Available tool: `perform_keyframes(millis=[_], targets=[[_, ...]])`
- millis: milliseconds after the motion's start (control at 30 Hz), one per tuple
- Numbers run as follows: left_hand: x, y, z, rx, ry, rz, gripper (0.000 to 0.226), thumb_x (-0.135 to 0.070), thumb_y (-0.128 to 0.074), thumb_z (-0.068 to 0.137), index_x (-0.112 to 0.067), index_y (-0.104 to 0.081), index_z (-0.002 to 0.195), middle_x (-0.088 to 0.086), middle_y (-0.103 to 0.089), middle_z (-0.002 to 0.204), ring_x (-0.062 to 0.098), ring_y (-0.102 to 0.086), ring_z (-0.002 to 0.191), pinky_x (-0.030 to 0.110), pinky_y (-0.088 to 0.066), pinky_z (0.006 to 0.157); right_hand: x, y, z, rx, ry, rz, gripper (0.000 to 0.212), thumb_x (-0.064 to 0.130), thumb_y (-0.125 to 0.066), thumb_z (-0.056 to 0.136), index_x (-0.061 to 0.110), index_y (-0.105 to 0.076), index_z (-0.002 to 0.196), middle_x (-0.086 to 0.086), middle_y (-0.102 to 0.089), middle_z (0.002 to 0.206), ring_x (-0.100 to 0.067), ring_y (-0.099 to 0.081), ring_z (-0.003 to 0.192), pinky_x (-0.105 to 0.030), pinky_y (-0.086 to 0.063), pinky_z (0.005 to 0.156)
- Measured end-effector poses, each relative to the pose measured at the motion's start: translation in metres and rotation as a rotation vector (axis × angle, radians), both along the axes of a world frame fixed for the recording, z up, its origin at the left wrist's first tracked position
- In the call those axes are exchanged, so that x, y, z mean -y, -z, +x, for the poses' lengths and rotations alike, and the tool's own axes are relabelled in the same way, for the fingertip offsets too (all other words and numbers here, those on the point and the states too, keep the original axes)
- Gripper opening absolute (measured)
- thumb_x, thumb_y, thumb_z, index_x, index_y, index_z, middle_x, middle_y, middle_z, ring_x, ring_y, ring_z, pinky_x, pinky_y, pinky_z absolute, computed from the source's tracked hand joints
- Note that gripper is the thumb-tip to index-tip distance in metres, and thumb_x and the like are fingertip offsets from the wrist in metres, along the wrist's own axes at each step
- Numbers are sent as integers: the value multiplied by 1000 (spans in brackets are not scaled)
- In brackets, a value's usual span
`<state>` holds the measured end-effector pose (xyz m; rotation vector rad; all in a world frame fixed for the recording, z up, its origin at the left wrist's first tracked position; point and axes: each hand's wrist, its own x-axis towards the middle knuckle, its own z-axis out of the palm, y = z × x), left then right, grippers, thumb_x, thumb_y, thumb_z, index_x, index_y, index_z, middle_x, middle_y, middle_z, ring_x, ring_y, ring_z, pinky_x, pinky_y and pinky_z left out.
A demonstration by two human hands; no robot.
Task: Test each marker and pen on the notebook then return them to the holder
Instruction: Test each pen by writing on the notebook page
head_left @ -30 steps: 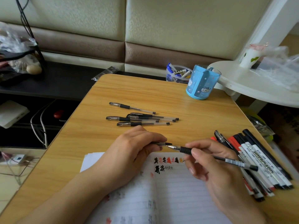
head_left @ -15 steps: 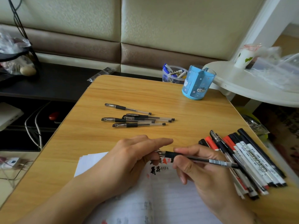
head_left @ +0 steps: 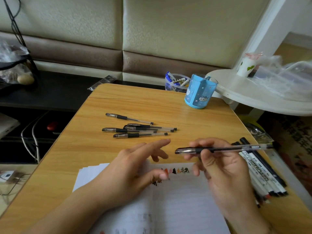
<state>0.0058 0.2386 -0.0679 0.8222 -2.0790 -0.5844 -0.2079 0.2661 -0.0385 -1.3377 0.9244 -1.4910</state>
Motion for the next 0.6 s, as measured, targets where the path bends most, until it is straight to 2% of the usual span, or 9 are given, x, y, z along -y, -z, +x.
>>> perform_keyframes(millis=[100, 167, 233, 300, 400, 433, 500, 567, 600], targets=[[5, 2, 4, 24, -114, -36, 45, -51, -52, 93, -25, -58, 129, -23, -63, 109, 2, -59, 100, 24, -49, 81, 3, -9, -19, 104, 43, 7, 38, 30, -77, 74, 15, -62, 106, -18, -67, 96, -29, -65, 72, -29, -52, 56], [8, 2, 5, 53, -159, -83, 35, -46, -51, 93, -24, -65, 117, -23, -63, 107, 1, -58, 100, 28, -49, 82, 4, -16, -30, 193, -28, 48, 37, 23, -78, 74, 15, -58, 105, -19, -67, 94, -29, -65, 70, -31, -55, 60], [10, 2, 5, 77, -211, -107, 32, -45, -51, 93, -23, -68, 110, -21, -64, 106, 3, -58, 101, 30, -48, 84, 0, -25, -39, 135, -53, 64, 28, 25, -73, 81, 16, -56, 101, -18, -67, 90, -29, -64, 68, -33, -55, 60], [13, 4, 7, 140, -315, -119, 34, -47, -50, 91, -24, -69, 108, -18, -65, 107, 9, -58, 101, 36, -50, 84, -2, -37, -51, -145, 108, 105, 27, 32, -63, 86, 17, -57, 107, -9, -68, 79, -23, -62, 61, -30, -54, 55], [22, 9, 16, 284, -517, -92, 43, -52, -47, 86, -24, -70, 111, -8, -65, 114, 22, -56, 106, 46, -50, 87, -1, -46, -79, -750, 352, 169, 34, 40, -58, 79, 27, -61, 111, 6, -67, 65, -3, -60, 52, -18, -51, 51], [25, 8, 19, 326, -587, -60, 43, -51, -49, 86, -24, -69, 113, -6, -64, 118, 25, -53, 109, 47, -48, 89, -1, -45, -88, -948, 397, 176, 30, 42, -60, 80, 28, -63, 107, 9, -66, 61, -3, -58, 47, -18, -49, 47], [29, 5, 25, 399, -715, 17, 38, -44, -59, 88, -23, -66, 119, -4, -60, 125, 27, -48, 116, 49, -42, 93, -2, -36, -103, -1296, 449, 205, 27, 49, -62, 83, 31, -65, 103, 4, -61, 56, -7, -53, 40, -26, -45, 41], [31, 5, 29, 439, -781, 76, 38, -39, -64, 88, -25, -63, 123, -4, -58, 128, 27, -45, 121, 48, -37, 96, -5, -26, -107, -1505, 432, 250, 28, 55, -58, 85, 38, -63, 105, 3, -58, 55, -6, -50, 39, -23, -39, 38], [32, 4, 30, 452, -792, 95, 38, -39, -63, 89, -26, -62, 125, -5, -58, 129, 27, -44, 122, 47, -36, 97, -6, -22, -107, -1541, 423, 271, 26, 57, -56, 85, 41, -62, 105, 3, -57, 55, -4, -47, 39, -20, -34, 37]])
